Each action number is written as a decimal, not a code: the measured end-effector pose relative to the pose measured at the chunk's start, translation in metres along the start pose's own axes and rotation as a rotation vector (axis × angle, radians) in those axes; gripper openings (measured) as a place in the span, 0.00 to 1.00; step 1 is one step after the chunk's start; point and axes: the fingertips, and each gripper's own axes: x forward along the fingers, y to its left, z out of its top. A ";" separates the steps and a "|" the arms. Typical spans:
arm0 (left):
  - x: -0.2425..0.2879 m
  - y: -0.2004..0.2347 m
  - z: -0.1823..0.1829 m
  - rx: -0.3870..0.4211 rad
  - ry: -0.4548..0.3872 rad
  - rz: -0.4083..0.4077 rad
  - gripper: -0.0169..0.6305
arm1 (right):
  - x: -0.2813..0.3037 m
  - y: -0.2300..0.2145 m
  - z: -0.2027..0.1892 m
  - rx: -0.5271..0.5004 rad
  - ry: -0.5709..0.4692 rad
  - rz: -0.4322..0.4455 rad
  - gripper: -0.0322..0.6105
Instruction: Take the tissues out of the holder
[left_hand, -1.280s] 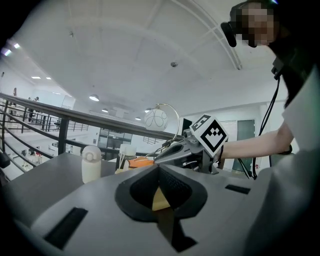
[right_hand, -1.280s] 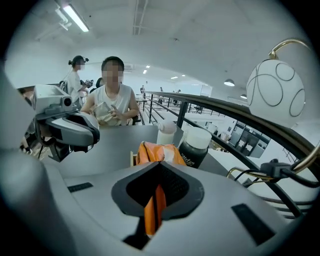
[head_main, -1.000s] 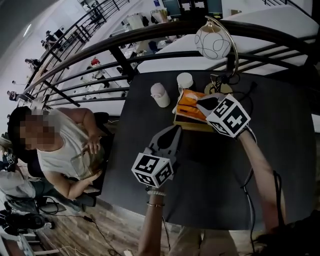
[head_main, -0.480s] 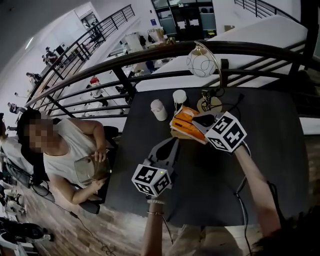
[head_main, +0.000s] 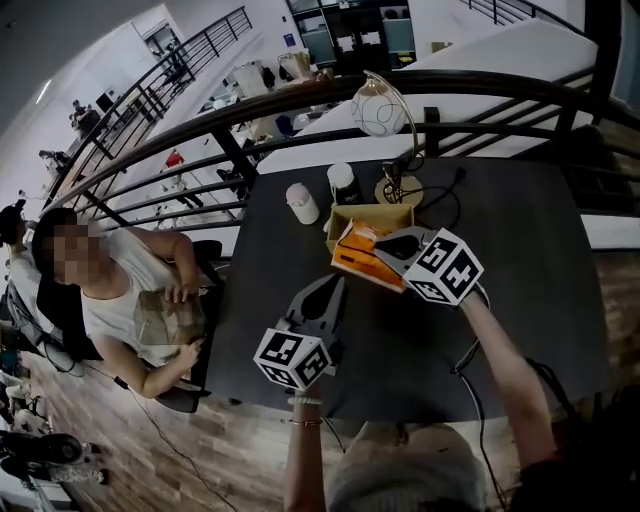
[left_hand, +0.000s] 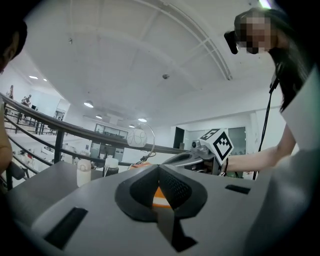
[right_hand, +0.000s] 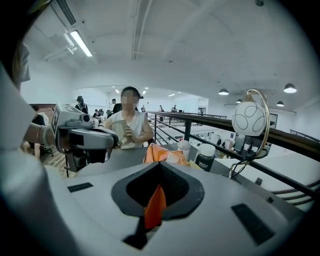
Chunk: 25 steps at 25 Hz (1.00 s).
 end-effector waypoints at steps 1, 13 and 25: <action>-0.001 -0.001 -0.004 -0.005 0.004 0.000 0.04 | 0.000 0.004 -0.003 0.002 0.001 0.007 0.08; -0.020 -0.010 -0.042 -0.046 0.068 0.000 0.04 | 0.015 0.039 -0.050 0.023 0.060 0.052 0.08; -0.034 -0.010 -0.087 -0.097 0.159 0.015 0.04 | 0.039 0.063 -0.097 0.057 0.150 0.094 0.08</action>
